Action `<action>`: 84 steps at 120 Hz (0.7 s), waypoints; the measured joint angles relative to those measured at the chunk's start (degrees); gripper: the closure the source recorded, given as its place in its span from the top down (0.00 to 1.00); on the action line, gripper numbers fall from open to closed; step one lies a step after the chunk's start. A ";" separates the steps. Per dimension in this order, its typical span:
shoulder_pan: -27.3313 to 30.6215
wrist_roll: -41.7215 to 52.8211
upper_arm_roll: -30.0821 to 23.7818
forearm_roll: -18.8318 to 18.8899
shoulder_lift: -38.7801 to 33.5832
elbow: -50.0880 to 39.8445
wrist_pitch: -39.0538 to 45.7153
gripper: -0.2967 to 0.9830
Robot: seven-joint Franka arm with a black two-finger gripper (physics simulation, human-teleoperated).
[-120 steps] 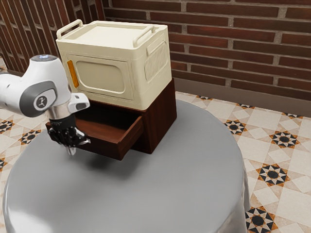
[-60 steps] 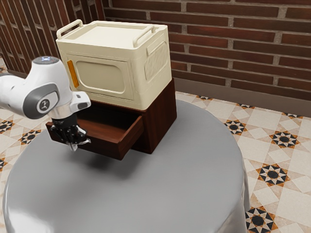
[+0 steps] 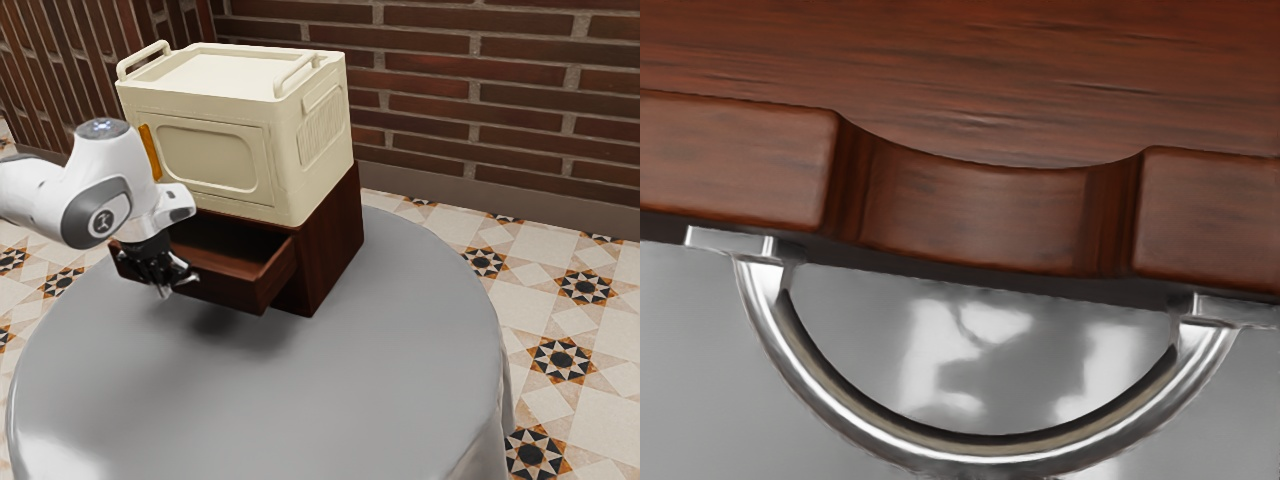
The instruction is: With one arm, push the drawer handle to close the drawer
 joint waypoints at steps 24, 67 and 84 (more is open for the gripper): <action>-0.02 -0.12 -0.02 1.14 0.92 0.23 4.32 0.15; -0.24 -0.68 -0.09 2.91 3.19 0.45 12.40 0.15; -0.41 -0.82 -0.09 3.36 4.35 1.09 15.45 0.16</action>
